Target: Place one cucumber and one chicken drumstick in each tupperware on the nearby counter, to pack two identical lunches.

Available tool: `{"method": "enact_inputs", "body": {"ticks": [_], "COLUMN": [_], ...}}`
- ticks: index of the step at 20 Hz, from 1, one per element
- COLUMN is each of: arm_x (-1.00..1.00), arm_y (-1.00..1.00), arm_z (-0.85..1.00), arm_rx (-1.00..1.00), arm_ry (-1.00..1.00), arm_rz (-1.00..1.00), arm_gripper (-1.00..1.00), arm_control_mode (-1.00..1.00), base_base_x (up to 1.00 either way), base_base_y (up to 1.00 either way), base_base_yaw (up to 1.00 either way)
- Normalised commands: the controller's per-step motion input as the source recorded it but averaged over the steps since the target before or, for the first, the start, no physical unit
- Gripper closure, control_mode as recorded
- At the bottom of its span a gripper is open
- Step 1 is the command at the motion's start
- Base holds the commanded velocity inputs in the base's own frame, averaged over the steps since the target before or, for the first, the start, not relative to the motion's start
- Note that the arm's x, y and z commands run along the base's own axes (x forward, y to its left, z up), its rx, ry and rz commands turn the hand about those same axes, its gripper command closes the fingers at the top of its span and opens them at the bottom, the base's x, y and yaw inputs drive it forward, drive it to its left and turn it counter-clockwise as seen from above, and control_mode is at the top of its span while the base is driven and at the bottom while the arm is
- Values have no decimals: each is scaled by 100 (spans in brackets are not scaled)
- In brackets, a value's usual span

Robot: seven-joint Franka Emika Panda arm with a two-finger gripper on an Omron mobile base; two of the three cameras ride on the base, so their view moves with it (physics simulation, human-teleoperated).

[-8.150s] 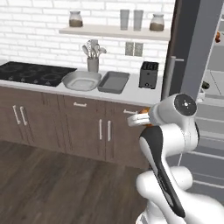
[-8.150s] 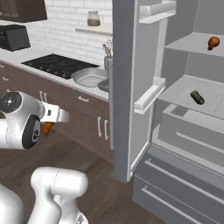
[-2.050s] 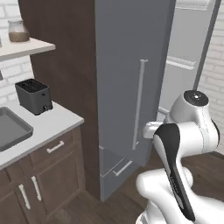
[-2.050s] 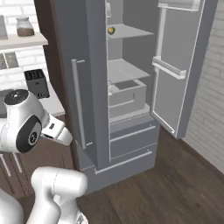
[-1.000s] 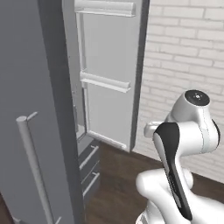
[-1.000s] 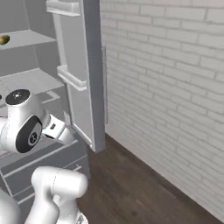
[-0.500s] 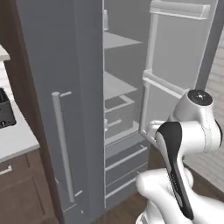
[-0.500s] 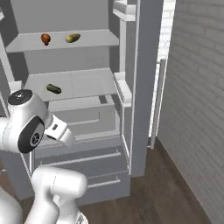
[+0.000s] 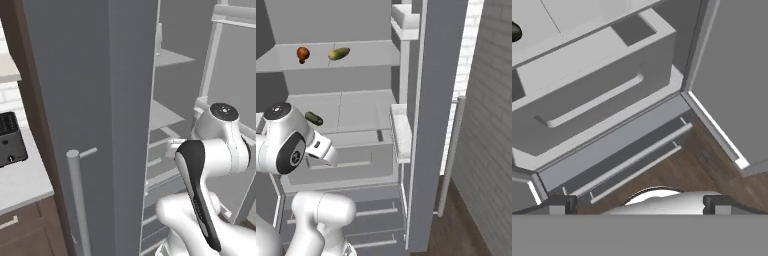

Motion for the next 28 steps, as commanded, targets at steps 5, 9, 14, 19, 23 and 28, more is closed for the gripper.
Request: {"method": "enact_inputs", "body": {"ticks": [5,9,14,19,23,28], "arm_x": [0,0,0,0,25,100], "arm_y": [0,0,0,0,-3,-19], "arm_z": [0,0,0,0,0,1], "arm_rx": [0,0,0,0,2,11], "arm_ry": [0,0,0,0,3,10], "arm_rz": [0,0,0,0,5,24], "arm_gripper": [-100,-100,-100,-100,-100,-100], "arm_control_mode": [100,100,100,100,-100,-100], "base_base_x": [77,92,51,100,75,0], "base_base_y": [16,0,0,-5,-6,0], "base_base_yaw": [33,36,36,18,14,0]}}
